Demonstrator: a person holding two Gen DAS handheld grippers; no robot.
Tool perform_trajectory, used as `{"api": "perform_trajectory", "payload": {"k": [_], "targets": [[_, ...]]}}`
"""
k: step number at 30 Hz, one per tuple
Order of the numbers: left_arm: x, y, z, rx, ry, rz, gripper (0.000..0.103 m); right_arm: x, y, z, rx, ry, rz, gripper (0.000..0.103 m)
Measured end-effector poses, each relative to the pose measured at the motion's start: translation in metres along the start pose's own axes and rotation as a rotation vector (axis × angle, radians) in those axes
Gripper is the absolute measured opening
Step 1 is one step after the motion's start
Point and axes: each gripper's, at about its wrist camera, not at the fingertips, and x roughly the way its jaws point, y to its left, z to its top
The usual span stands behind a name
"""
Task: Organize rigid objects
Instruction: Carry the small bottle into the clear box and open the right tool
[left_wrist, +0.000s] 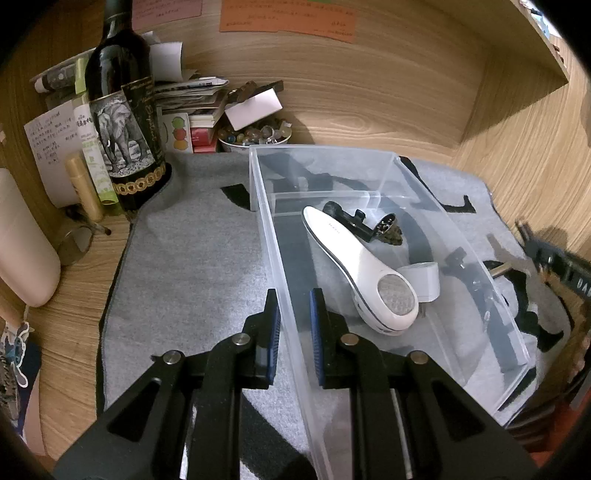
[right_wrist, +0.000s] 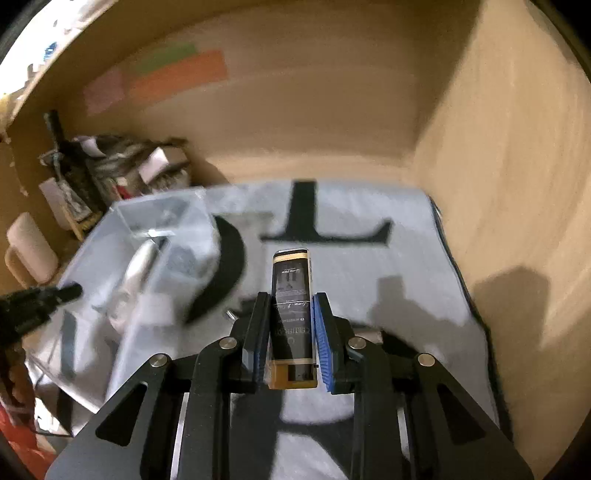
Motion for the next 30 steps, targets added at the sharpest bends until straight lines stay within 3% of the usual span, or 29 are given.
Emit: {"api": "perform_trajectory", "payload": {"k": [6, 15, 22, 30], "targets": [[0.001, -0.002, 0.001, 0.000, -0.003, -0.004, 0.016, 0.001, 0.026, 0.026, -0.055, -0.056, 0.055, 0.021], [0.003, -0.003, 0.002, -0.006, -0.005, -0.015, 0.016, 0.019, 0.062, 0.048, -0.162, -0.042, 0.132, 0.021], [0.005, -0.002, 0.003, -0.009, -0.006, -0.020, 0.016, 0.042, 0.093, 0.055, -0.263, 0.008, 0.169, 0.021], [0.005, -0.004, 0.004, -0.011, -0.006, -0.021, 0.016, 0.076, 0.114, 0.048, -0.331, 0.131, 0.203, 0.021]]}}
